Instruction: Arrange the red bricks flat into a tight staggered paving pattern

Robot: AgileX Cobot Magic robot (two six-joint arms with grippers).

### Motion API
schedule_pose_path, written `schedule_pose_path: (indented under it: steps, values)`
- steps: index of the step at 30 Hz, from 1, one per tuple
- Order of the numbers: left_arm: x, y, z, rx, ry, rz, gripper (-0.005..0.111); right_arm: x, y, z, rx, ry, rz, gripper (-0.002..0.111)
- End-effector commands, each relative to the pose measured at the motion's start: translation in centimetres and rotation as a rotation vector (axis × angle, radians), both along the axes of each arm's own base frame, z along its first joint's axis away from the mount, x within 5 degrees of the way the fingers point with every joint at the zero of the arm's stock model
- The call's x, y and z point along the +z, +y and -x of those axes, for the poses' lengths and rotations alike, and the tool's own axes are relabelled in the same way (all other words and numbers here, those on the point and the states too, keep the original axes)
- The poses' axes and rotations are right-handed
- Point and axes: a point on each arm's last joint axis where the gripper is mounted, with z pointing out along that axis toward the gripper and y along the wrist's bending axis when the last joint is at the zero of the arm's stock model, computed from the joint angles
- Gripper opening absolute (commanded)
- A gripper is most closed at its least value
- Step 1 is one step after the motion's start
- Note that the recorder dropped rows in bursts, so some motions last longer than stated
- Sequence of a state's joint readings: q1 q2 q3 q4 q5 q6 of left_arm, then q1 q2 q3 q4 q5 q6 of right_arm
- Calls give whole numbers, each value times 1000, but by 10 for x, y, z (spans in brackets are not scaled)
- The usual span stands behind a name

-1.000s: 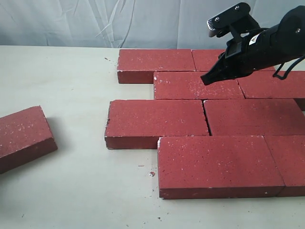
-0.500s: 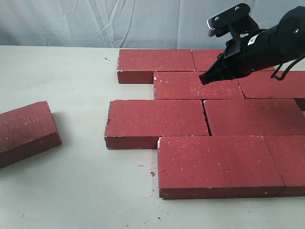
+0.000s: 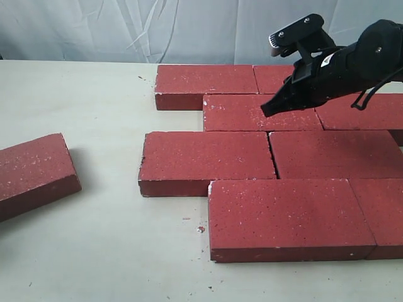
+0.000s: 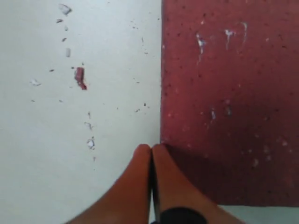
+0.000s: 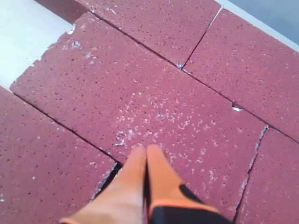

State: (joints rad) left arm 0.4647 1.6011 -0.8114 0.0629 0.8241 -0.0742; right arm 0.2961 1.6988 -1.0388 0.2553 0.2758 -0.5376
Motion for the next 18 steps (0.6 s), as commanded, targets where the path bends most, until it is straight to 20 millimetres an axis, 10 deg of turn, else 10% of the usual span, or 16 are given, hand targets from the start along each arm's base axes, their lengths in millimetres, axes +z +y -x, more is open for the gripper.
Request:
schedule_pose_path:
  steps: [1, 18]
  values:
    - [-19, -5, -10, 43, -39, 64, 0, 1, -1, -1, 0, -18, 3, -1]
    - [-17, -21, -55, -98, -491, 262, 0, 1, 17, 2, -4, -26, -63, -1]
